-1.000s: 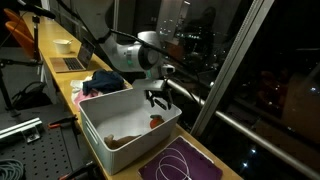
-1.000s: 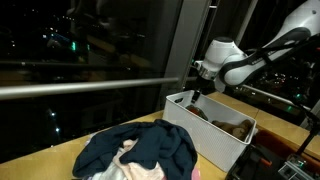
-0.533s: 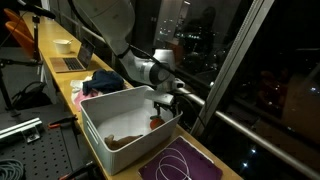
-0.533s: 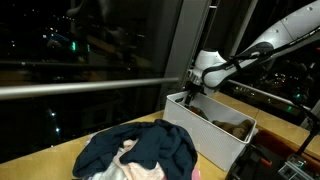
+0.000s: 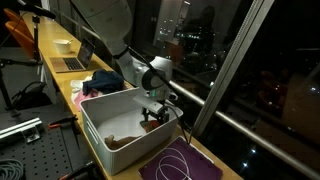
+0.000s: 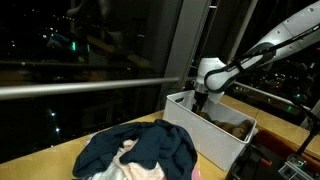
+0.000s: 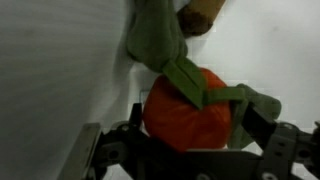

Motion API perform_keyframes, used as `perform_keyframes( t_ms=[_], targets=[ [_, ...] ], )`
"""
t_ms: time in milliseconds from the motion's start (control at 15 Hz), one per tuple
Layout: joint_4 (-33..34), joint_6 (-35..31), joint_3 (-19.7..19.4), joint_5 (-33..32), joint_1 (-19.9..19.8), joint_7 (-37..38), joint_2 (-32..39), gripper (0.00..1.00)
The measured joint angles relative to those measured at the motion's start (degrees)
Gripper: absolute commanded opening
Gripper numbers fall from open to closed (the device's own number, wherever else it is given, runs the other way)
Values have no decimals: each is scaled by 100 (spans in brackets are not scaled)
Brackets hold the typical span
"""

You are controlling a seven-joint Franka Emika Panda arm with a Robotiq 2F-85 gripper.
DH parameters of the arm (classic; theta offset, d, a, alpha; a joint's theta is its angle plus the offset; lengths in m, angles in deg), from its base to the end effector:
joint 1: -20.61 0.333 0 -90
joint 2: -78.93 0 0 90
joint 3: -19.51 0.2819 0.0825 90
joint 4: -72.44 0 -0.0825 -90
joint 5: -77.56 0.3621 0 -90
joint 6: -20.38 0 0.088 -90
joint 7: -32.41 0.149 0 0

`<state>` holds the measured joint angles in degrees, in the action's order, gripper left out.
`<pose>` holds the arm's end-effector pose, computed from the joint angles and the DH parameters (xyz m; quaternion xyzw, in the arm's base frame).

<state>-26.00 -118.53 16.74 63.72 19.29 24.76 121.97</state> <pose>0.6229 -0.0517 0.0993 0.9869 0.1293 -0.0323 0.0908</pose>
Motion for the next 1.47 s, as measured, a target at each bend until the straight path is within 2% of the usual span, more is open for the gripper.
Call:
perform_keyframes(
  t_ms=[67, 400, 733, 867, 933, 1133, 1467],
  targets=[
    [-119, -4, 14, 42, 0, 2, -26, 72],
    [-598, -114, 92, 155, 4, 50, -100, 34],
    [-1214, -190, 151, 183, 22, 52, -781, 2],
    [-1517, -188, 176, 183, 72, 52, -1287, 6],
    [-1654, -185, 186, 179, 120, 52, -1573, 2],
    [-1931, -149, 219, 147, 351, 52, -2427, 5],
    [-1876, 368, 559, -137, 858, 189, -3556, 5]
  ],
)
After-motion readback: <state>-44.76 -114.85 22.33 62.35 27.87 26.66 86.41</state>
